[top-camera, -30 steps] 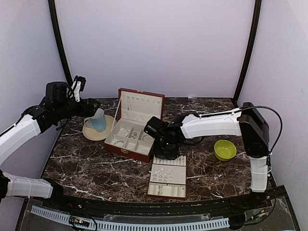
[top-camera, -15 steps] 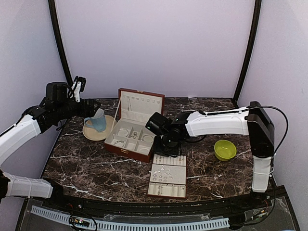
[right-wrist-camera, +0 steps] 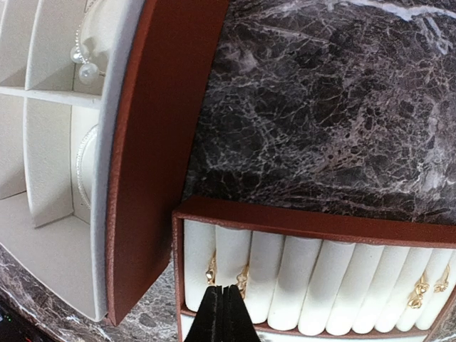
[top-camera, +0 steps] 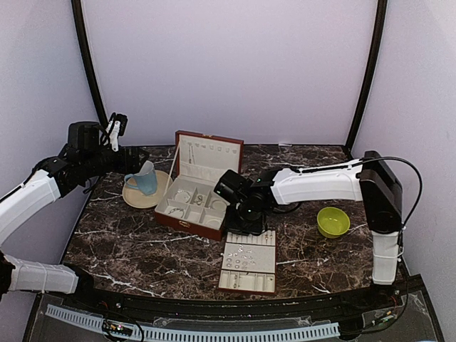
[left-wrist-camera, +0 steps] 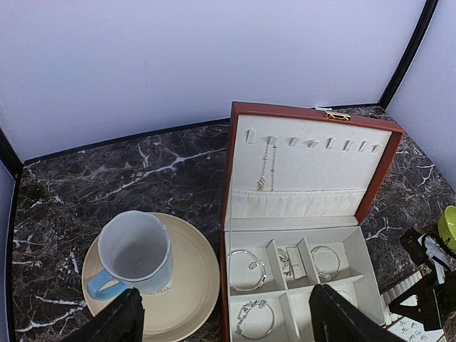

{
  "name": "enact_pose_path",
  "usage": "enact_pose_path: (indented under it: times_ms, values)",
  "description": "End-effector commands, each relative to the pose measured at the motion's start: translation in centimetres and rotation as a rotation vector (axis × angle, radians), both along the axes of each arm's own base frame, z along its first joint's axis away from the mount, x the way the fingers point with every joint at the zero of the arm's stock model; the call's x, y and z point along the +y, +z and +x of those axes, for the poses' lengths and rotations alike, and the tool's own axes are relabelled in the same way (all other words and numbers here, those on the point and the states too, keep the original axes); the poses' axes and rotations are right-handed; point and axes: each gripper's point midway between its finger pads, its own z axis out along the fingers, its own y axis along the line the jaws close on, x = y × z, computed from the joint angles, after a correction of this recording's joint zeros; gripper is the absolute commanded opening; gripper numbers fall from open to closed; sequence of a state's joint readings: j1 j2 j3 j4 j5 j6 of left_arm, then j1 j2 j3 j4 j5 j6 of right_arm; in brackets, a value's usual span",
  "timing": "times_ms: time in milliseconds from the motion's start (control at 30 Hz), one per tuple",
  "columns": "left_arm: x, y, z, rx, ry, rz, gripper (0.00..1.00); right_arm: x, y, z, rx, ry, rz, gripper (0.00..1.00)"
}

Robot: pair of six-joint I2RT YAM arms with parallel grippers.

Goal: Organize the mixed jewelry
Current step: Place the ring in the ring tray.

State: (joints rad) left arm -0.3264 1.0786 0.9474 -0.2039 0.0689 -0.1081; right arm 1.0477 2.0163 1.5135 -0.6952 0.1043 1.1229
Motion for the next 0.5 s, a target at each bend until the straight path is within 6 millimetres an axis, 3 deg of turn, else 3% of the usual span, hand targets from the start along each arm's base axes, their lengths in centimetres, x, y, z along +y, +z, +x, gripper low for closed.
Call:
enact_pose_path:
  times_ms: [0, 333, 467]
  values:
    - [0.0, -0.2, -0.2, -0.004, -0.01, 0.005, 0.83, 0.2, -1.6, -0.8, 0.026, 0.025, -0.022, 0.0]
    - [0.0, -0.5, -0.1, 0.003, -0.011, 0.006, 0.83, -0.3, -3.0, -1.2, 0.057, 0.025, -0.052, 0.0]
    - [0.0, -0.5, -0.1, 0.004, -0.01, 0.008, 0.83, -0.1, -2.5, -1.0, 0.041, 0.026, -0.043, 0.0]
